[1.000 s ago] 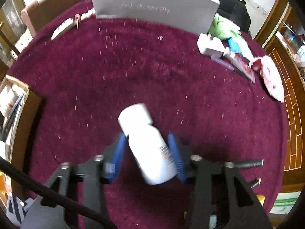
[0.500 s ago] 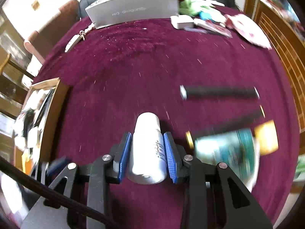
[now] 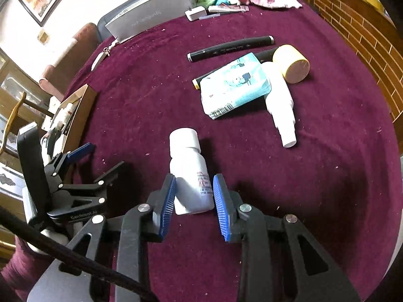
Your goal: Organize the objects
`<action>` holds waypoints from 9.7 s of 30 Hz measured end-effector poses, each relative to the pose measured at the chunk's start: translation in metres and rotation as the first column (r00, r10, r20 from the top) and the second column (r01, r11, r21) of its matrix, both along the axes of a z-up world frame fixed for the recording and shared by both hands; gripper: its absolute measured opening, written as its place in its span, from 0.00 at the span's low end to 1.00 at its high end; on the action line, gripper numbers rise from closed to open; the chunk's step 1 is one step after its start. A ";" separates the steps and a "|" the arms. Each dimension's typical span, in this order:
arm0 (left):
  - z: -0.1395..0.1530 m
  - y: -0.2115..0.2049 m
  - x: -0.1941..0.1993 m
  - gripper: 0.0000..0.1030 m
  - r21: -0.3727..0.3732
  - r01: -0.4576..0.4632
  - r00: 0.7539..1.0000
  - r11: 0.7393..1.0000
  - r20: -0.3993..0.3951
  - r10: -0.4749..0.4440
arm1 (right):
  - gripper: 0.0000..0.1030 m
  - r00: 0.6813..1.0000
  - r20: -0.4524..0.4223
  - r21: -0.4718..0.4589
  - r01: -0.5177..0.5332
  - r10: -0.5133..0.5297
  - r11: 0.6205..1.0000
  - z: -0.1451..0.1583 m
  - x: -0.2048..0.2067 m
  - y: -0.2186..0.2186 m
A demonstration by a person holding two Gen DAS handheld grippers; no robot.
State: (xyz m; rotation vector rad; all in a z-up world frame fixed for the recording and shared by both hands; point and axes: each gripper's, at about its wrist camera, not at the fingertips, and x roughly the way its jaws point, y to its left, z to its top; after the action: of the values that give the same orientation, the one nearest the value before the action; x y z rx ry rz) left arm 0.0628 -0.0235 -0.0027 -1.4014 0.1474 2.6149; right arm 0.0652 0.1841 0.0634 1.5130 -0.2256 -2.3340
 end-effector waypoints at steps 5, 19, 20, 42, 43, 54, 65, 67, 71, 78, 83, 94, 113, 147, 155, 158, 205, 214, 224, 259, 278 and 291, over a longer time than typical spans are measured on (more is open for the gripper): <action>0.016 0.002 -0.007 0.97 0.056 0.025 1.000 0.998 0.006 -0.025 | 0.37 0.998 -0.058 -0.015 0.006 -0.007 1.000 0.004 0.008 0.005; 0.060 0.115 -0.143 0.92 -0.122 0.343 0.917 0.931 -0.173 -0.360 | 0.57 0.990 -0.083 -0.445 0.069 -0.118 0.893 -0.028 0.009 0.066; 0.055 0.123 -0.155 0.89 -0.122 0.378 0.907 0.918 -0.149 -0.393 | 0.59 0.989 -0.077 -0.463 0.080 -0.130 0.883 -0.030 0.009 0.069; 0.019 0.143 -0.169 0.11 -0.012 0.462 0.886 0.887 0.045 -0.461 | 0.60 0.988 0.010 -0.562 0.133 -0.154 0.816 -0.045 -0.008 0.074; 0.020 0.132 -0.167 0.11 0.000 0.442 0.896 0.897 0.049 -0.441 | 0.60 0.988 0.009 -0.557 0.133 -0.154 0.820 -0.044 -0.010 0.073; 0.042 0.026 -0.078 0.11 0.054 0.236 0.969 0.970 0.057 -0.239 | 0.60 0.984 -0.012 -0.474 0.152 -0.179 0.867 -0.039 -0.013 0.057; 0.020 0.015 -0.017 0.11 0.052 0.207 0.975 0.977 0.075 -0.211 | 0.60 0.980 -0.075 -0.327 0.149 -0.183 0.933 -0.036 -0.006 0.048; 0.020 0.017 -0.015 0.11 0.047 0.203 0.977 0.978 0.063 -0.206 | 0.60 0.980 -0.082 -0.310 0.148 -0.182 0.939 -0.037 -0.005 0.046; 0.019 0.015 -0.016 0.11 0.068 0.180 0.981 0.981 0.054 -0.184 | 0.60 0.979 -0.086 -0.302 0.150 -0.184 0.941 -0.038 -0.003 0.048; 0.017 0.017 -0.014 0.11 0.046 0.165 0.986 0.985 0.025 -0.166 | 0.60 0.979 -0.085 -0.306 0.151 -0.184 0.940 -0.038 -0.003 0.048; 0.016 0.020 -0.013 0.11 0.026 0.162 0.987 0.986 -0.011 -0.162 | 0.60 0.979 -0.082 -0.314 0.152 -0.186 0.937 -0.037 -0.003 0.049; 0.030 0.006 0.002 0.11 0.117 0.148 0.987 0.982 -0.080 -0.139 | 0.63 0.980 -0.082 -0.324 0.145 -0.181 0.935 -0.038 -0.003 0.051; 0.070 -0.028 0.040 0.11 0.238 0.158 0.978 0.958 -0.172 -0.119 | 0.63 0.978 -0.106 -0.259 0.145 -0.178 0.955 -0.035 -0.003 0.042; 0.086 -0.027 0.059 0.11 0.280 0.190 0.961 0.941 -0.251 -0.120 | 0.70 0.980 -0.129 -0.196 0.126 -0.153 0.972 -0.034 -0.001 0.033; 0.081 -0.028 0.067 0.11 0.300 0.197 0.963 0.933 -0.240 -0.126 | 0.70 0.980 -0.131 -0.192 0.126 -0.152 0.973 -0.034 -0.001 0.033; 0.082 -0.027 0.071 0.11 0.309 0.208 0.961 0.928 -0.241 -0.135 | 0.70 0.980 -0.130 -0.192 0.125 -0.152 0.973 -0.034 -0.001 0.033; 0.080 -0.168 0.096 0.11 0.363 -0.067 0.963 0.929 -0.221 0.155 | 0.31 0.999 -0.031 -0.147 0.017 -0.021 0.989 -0.008 -0.002 -0.043; 0.050 -0.232 0.106 0.12 0.341 -0.260 0.940 0.903 -0.123 0.317 | 0.31 0.984 -0.010 -0.331 -0.171 0.178 0.928 0.018 -0.002 -0.136; 0.038 -0.240 0.081 0.11 0.354 -0.277 0.950 0.893 -0.040 0.310 | 0.32 0.939 0.036 -0.295 -0.318 0.343 0.901 0.007 0.008 -0.249; 0.119 -0.204 0.103 0.60 0.506 -0.092 0.926 0.858 -0.274 0.261 | 0.62 0.959 -0.243 -0.262 -0.210 0.146 0.942 0.032 0.039 -0.182; 0.100 -0.047 0.086 0.60 0.420 0.134 0.984 0.897 -0.161 -0.072 | 0.63 0.959 -0.169 -0.372 0.150 -0.226 0.916 -0.022 0.024 -0.004; 0.082 -0.033 0.075 0.60 0.435 0.122 0.991 0.892 -0.102 -0.086 | 0.69 0.959 -0.225 -0.359 0.081 -0.170 0.930 -0.018 0.031 -0.010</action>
State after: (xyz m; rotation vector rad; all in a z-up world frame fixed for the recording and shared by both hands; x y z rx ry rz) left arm 0.1377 -0.0570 0.0794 -1.0970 -0.3333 2.4096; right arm 0.0966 0.1746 0.0455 1.0493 -0.6479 -2.3973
